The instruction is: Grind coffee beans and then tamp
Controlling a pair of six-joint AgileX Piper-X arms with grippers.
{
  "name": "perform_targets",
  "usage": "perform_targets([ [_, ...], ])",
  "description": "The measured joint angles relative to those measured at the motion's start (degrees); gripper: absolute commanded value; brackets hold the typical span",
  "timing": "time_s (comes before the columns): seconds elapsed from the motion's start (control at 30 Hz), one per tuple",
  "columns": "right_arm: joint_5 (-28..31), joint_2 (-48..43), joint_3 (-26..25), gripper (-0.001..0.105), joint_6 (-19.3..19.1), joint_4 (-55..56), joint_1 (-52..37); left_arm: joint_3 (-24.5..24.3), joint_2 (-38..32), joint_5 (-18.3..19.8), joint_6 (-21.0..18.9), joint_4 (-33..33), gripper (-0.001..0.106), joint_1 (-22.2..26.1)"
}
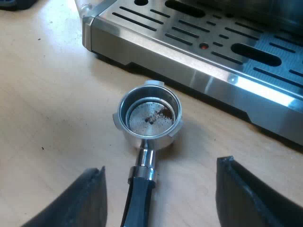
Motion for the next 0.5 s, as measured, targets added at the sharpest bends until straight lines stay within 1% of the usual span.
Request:
perform_targets([
  [0.17, 0.0, 0.0, 0.01, 0.054, 0.0, -0.71, 0.0, -1.55, 0.66, -0.25, 0.0, 0.49, 0.006, -0.76],
  [0.23, 0.0, 0.0, 0.01, 0.054, 0.0, -1.21, 0.0, -3.08, 1.69, -0.43, 0.0, 0.49, 0.006, -0.76],
  [0.33, 0.0, 0.0, 0.01, 0.054, 0.0, -1.19, 0.0, -5.82, 4.79, -0.41, 0.0, 0.36, 0.006, -0.76],
  [0.5, 0.0, 0.0, 0.01, 0.054, 0.0, -1.19, 0.0, -8.59, 11.04, -0.52, 0.43, 0.33, 0.006, -0.76],
])
